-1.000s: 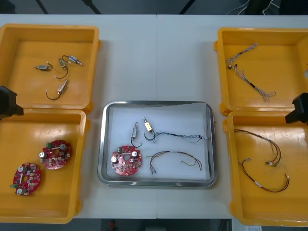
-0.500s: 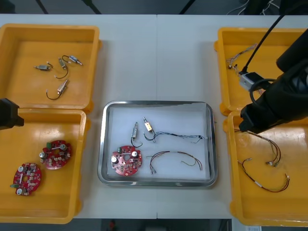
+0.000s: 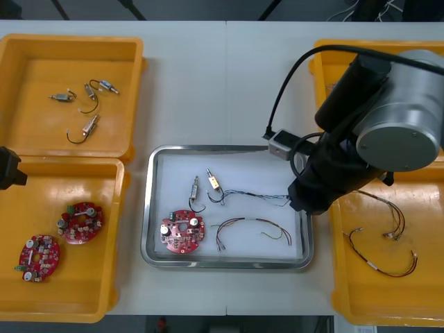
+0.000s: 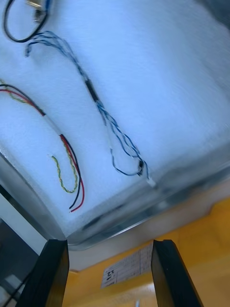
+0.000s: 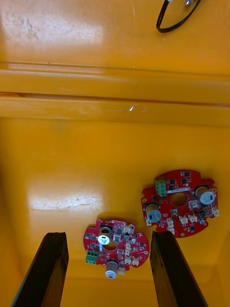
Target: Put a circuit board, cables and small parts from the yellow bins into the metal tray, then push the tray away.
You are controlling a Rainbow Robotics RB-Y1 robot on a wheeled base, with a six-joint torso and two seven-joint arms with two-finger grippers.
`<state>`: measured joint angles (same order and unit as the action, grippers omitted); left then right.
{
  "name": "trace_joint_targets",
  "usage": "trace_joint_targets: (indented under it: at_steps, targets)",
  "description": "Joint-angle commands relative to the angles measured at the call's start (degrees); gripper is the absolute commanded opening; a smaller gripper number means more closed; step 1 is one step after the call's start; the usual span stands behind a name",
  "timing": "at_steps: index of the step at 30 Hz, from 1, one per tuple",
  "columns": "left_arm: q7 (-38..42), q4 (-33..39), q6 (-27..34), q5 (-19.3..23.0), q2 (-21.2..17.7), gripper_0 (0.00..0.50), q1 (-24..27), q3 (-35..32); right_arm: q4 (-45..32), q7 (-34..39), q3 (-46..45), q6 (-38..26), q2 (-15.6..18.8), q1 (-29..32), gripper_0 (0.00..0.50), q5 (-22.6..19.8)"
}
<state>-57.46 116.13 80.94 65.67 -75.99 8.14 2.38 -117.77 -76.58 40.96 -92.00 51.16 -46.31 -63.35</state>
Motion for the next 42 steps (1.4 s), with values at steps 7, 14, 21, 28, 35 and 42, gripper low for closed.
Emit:
trace_joint_targets:
  at_steps: [7, 14, 21, 28, 35, 42]
  targets:
    - [-0.7, -0.2, -0.9, 1.5, -3.4, 0.500, -1.0, 0.2, -1.4, -10.5, 13.4, 3.0, -6.4, -9.2, 0.500, 3.3]
    - [-1.0, -0.2, -0.9, 1.7, -3.4, 0.500, -1.0, 0.2, -1.3, -11.0, 19.0, 2.9, -11.8, -10.4, 0.500, 7.9]
    - [-1.0, -0.2, -0.9, 1.7, -3.4, 0.500, -1.0, 0.2, -1.3, -10.2, 22.9, 2.9, -15.9, -10.3, 0.500, 12.0]
    - [-1.0, -0.2, -0.9, 1.7, -3.4, 0.500, -1.0, 0.2, -1.3, -9.5, 26.0, 2.9, -18.5, -8.9, 0.500, 15.2]
    - [-1.0, -0.2, -0.9, 1.7, -3.4, 0.500, -1.0, 0.2, -1.3, -8.8, 28.7, 2.9, -20.0, -6.4, 0.500, 19.8]
    - [-1.0, -0.2, -0.9, 1.7, -3.4, 0.500, -1.0, 0.2, -0.5, -8.3, 30.7, 3.8, -20.8, -3.5, 0.500, 24.0]
